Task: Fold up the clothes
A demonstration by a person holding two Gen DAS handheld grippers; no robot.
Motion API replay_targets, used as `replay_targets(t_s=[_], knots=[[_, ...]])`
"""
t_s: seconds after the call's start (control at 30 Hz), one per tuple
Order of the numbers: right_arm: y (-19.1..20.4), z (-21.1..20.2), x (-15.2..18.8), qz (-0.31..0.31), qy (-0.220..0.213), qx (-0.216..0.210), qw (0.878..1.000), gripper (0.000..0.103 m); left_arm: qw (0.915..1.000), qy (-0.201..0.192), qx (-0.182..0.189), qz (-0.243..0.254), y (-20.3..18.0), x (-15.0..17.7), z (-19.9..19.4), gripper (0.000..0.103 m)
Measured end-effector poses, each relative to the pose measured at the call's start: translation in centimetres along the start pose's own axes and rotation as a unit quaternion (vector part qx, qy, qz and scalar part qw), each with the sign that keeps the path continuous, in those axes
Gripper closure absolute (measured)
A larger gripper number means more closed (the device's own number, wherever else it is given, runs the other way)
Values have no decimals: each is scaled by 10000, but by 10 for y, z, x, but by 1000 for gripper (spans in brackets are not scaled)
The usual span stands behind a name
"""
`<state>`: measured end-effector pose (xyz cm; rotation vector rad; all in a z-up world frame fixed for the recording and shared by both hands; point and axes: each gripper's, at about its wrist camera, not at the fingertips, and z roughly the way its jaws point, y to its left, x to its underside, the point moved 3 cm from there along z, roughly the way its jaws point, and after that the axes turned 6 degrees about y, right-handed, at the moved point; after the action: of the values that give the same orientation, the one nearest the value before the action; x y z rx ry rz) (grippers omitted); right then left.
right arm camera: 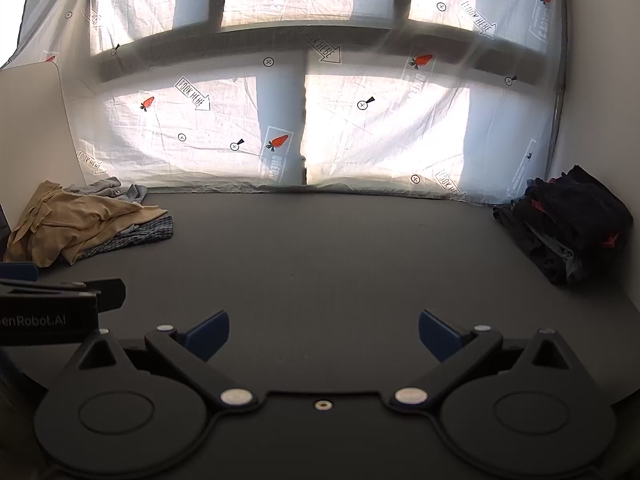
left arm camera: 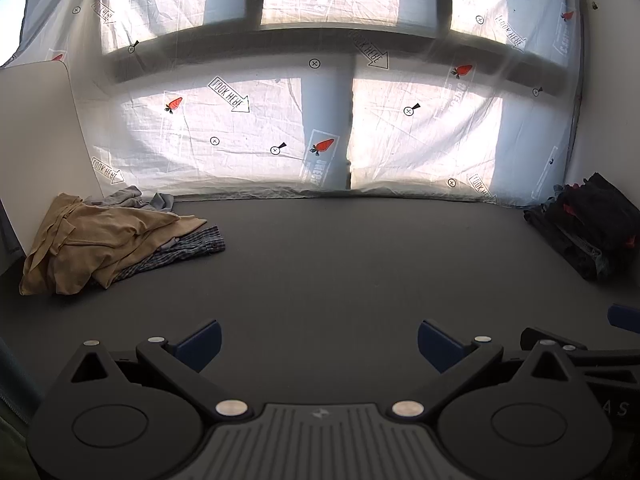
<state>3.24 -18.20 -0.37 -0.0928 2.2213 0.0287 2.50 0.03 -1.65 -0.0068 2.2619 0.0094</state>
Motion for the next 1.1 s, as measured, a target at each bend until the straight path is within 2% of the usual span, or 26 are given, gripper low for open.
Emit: replay_targets(t_s=[1.1], knots=[[2,3,-7,-31,-54,22,10000,1,10000,-56,14,-17,5,-7,1,0]])
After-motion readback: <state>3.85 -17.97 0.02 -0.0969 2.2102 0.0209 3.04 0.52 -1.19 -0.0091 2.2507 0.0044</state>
